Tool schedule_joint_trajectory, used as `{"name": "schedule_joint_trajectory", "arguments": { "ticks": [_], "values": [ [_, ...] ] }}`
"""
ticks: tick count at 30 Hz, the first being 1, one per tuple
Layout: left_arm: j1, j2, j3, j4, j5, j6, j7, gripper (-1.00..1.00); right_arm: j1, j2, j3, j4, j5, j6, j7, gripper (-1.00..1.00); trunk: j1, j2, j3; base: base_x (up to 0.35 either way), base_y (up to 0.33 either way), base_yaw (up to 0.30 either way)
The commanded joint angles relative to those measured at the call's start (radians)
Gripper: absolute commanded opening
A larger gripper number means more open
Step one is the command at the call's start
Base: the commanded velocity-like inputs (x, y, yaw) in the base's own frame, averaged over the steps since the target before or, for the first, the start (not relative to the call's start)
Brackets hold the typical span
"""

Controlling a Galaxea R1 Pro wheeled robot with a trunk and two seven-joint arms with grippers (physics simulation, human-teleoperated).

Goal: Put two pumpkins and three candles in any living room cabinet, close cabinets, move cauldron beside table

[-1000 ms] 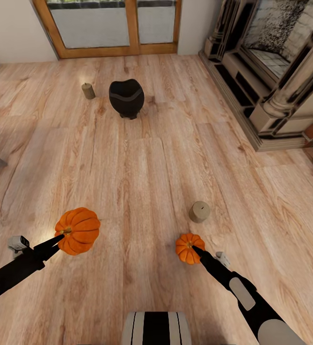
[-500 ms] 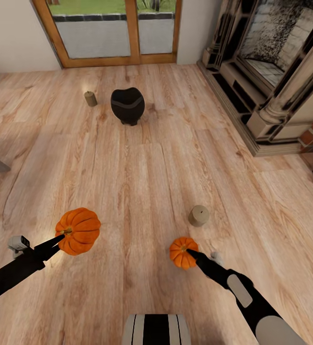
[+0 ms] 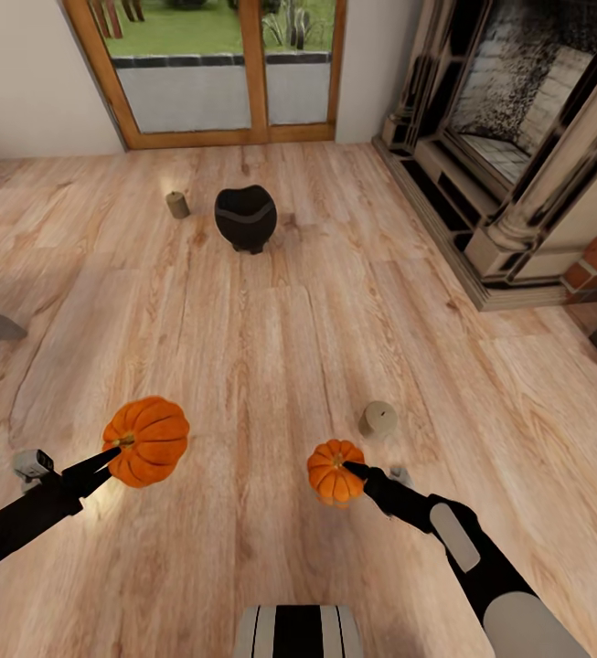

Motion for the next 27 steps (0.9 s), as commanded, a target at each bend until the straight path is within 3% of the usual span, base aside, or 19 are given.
{"name": "schedule_joint_trajectory", "arguments": {
  "ticks": [1, 8, 12, 15, 17, 18, 21, 27],
  "values": [
    [-0.001, 0.0, 0.001, 0.0, -0.004, 0.003, -0.003, -1.0, 0.002, 0.0, 0.001, -0.03, -0.002, 0.006, -0.003, -1.0, -0.001, 0.0, 0.003, 0.0, 0.0, 0.0],
    [-0.001, -0.001, -0.001, 0.0, -0.01, 0.003, 0.001, -1.0, 0.012, 0.0, 0.007, -0.088, -0.001, 0.017, -0.006, -1.0, -0.004, 0.002, 0.03, 0.0, 0.0, 0.0],
    [-0.001, 0.0, -0.001, 0.0, -0.011, 0.002, 0.002, -1.0, 0.012, 0.001, 0.053, -0.095, -0.002, 0.019, -0.01, -1.0, -0.006, 0.003, 0.046, 0.0, 0.0, 0.0],
    [-0.001, 0.001, -0.001, 0.0, -0.011, 0.002, 0.002, -1.0, 0.012, 0.002, 0.059, -0.097, -0.007, 0.019, -0.011, -1.0, -0.007, 0.003, 0.057, 0.0, 0.0, 0.0],
    [-0.001, 0.001, -0.001, 0.0, -0.011, 0.002, 0.002, -1.0, 0.011, 0.012, 0.063, -0.098, -0.008, 0.025, -0.012, -1.0, -0.008, 0.004, 0.065, 0.0, 0.0, 0.0],
    [-0.001, 0.0, -0.001, 0.0, -0.011, 0.002, 0.002, -1.0, 0.01, 0.034, 0.066, -0.125, 0.0, 0.07, -0.013, -1.0, -0.008, 0.004, 0.069, 0.0, 0.0, 0.0],
    [-0.001, 0.001, -0.001, 0.0, -0.011, 0.003, 0.002, -1.0, 0.014, 0.037, 0.069, -0.182, 0.001, 0.078, -0.013, -1.0, -0.01, 0.005, 0.081, 0.0, 0.0, 0.0],
    [-0.001, 0.004, -0.001, 0.0, -0.011, 0.003, 0.002, -1.0, 0.015, 0.038, 0.089, -0.199, 0.002, 0.077, -0.013, -1.0, -0.012, 0.006, 0.104, 0.0, 0.0, 0.0]
  ]
}}
